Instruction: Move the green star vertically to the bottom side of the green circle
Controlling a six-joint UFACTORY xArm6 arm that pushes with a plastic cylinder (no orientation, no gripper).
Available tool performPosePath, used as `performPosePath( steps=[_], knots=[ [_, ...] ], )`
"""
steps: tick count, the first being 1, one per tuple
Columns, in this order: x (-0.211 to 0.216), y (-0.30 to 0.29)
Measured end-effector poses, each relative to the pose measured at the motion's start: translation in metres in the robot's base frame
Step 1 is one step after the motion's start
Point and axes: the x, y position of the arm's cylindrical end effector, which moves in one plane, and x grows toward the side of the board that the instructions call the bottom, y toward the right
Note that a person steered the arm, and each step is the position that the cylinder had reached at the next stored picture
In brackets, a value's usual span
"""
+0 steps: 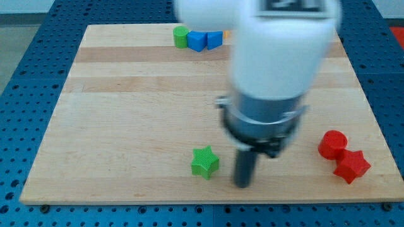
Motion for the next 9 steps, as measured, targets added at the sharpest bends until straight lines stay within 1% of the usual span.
performPosePath(
  steps=[1,2,3,4,5,6,7,8,9],
  knots=[
    [-0.026,-0.108],
    [-0.098,-0.180],
    [-0.110,-0.198],
    [-0.063,-0.178],
    [0.002,-0.118],
    [0.020,-0.070],
    [-0.004,-0.047],
    [-0.035,-0.097],
    [-0.082,-0.156]
  ],
)
